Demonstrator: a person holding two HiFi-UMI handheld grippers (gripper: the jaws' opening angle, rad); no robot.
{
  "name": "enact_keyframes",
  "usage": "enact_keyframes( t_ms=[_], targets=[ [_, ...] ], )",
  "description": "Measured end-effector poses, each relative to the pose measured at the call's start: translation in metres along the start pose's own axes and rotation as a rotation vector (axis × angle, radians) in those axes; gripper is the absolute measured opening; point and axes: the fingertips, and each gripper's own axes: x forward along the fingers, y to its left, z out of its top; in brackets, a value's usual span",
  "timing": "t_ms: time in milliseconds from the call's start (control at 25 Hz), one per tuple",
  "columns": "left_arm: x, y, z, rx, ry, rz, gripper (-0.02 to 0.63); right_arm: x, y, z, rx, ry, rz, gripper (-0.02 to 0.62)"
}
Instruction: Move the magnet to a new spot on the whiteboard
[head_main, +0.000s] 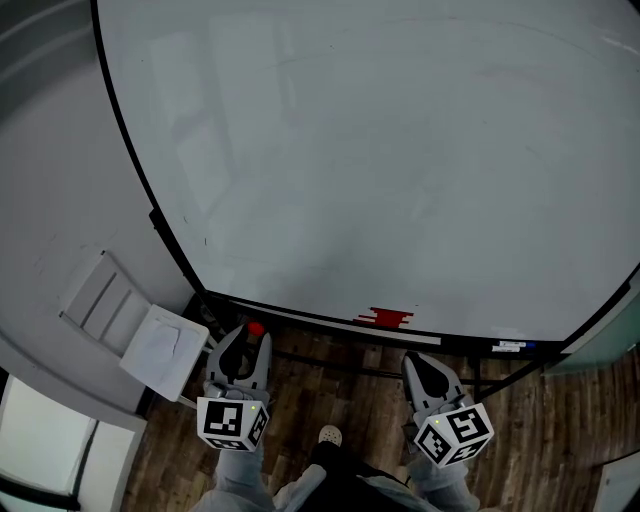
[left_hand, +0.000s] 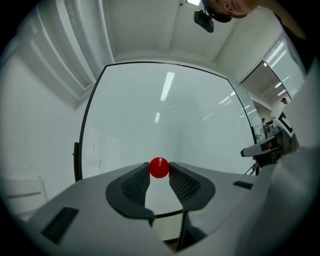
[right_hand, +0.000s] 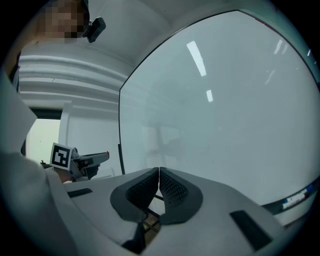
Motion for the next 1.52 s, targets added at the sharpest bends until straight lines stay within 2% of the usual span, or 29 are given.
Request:
enact_keyframes(
  t_ms=[360, 760, 1080, 1520],
  targets=[
    [-0.029, -0.04, -0.028, -0.044, 0.056, -0.066, 0.124, -0.039, 0.008, -0.015, 0.013, 0.019, -0.028, 0.028],
    [-0.027, -0.087, -0.04, -0.079, 0.071, -0.164, 0.124, -0.078, -0.01, -0.018, 0.012, 0.024, -0.109, 0.028],
    [-0.013, -0.134, -0.042, -0.095, 0.069, -0.27, 0.124, -0.105, -0.035, -0.012, 0.007, 0.002, -0.184, 0.028],
    [0.003, -0.174, -0.031, -0.08, 0.057, -0.359, 0.124, -0.125, -0.059, -0.011, 0.025, -0.021, -0.242, 0.028]
  ],
)
